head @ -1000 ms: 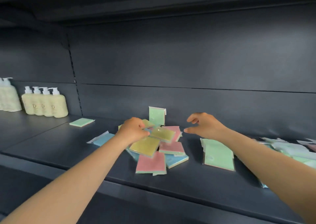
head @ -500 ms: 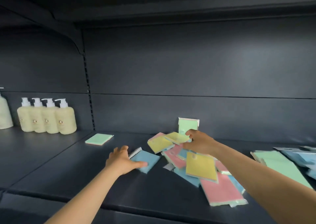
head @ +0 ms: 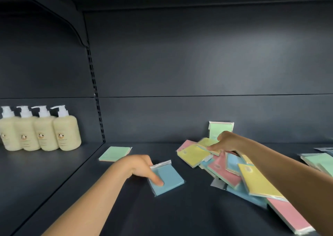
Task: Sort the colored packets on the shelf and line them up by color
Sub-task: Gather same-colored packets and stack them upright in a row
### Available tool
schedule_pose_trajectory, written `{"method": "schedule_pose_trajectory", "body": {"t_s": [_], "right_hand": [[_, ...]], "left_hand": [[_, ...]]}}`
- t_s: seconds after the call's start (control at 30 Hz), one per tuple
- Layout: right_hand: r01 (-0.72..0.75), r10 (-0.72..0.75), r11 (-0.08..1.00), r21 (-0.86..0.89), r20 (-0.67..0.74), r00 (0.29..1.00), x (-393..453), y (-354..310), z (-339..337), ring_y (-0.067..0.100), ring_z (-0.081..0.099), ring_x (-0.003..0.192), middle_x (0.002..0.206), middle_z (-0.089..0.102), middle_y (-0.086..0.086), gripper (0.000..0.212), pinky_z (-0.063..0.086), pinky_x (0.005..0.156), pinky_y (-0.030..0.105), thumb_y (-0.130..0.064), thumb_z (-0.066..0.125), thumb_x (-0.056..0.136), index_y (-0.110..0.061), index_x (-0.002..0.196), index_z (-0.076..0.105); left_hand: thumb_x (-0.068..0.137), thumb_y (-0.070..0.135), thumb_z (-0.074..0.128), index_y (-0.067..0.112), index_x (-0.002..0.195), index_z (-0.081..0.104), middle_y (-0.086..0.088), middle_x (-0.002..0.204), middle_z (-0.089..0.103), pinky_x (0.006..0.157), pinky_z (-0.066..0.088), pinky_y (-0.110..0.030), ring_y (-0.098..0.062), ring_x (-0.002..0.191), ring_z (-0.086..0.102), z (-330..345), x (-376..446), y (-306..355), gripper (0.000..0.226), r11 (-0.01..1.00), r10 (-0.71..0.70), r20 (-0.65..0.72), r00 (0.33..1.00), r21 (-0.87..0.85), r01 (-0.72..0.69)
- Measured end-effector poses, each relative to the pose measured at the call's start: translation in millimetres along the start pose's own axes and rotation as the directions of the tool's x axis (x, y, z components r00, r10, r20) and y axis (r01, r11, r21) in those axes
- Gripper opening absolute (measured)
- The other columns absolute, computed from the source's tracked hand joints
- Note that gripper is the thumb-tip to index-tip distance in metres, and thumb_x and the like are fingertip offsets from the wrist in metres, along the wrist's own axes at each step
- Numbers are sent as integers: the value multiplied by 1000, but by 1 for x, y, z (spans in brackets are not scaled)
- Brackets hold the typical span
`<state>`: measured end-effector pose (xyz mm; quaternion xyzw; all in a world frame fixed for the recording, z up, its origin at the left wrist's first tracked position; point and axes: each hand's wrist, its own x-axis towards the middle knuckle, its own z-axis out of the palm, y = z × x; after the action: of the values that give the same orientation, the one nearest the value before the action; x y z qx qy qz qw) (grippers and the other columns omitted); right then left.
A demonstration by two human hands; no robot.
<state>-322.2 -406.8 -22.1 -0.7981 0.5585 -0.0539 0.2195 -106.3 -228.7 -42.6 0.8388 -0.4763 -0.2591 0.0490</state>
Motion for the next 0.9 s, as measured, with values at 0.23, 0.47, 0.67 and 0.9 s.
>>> {"method": "schedule_pose_trajectory", "body": {"t_s": [0.23,0.47,0.67,0.9], "right_hand": [[3,3,995,100,-68,998,-2,-7,-2,23,55,103,113,56,8,66,45,84,28,-22,81,72,-6,128,49],[220,-97,852,476,-270,958,-9,-25,-9,23,59,82,94,61,9,29,50,80,33,-1,76,72,-10,97,64],[183,-204,746,640,-41,978,-32,-73,36,19,60,71,77,60,7,30,50,70,27,7,74,73,-2,100,65],[180,-236,843,507,49,970,-23,-101,79,15,65,75,78,65,6,23,54,64,17,4,76,73,-4,92,66]], "left_hand": [[62,40,82,20,98,55,3,101,57,81,43,-27,-16,96,54,2,-3,-6,49,996,65,-15,998,-66,-66],[66,3,81,15,107,52,-4,98,63,77,58,-28,-16,83,65,7,-22,-25,52,853,122,-98,988,-499,-155],[74,-15,67,4,103,61,-13,99,71,72,52,-27,-22,92,67,5,-30,-88,35,358,13,-235,972,-906,-224],[80,-10,61,4,88,69,-5,85,75,72,49,-25,-17,85,68,-1,-30,-119,18,94,-105,-368,924,-929,-359]]}}
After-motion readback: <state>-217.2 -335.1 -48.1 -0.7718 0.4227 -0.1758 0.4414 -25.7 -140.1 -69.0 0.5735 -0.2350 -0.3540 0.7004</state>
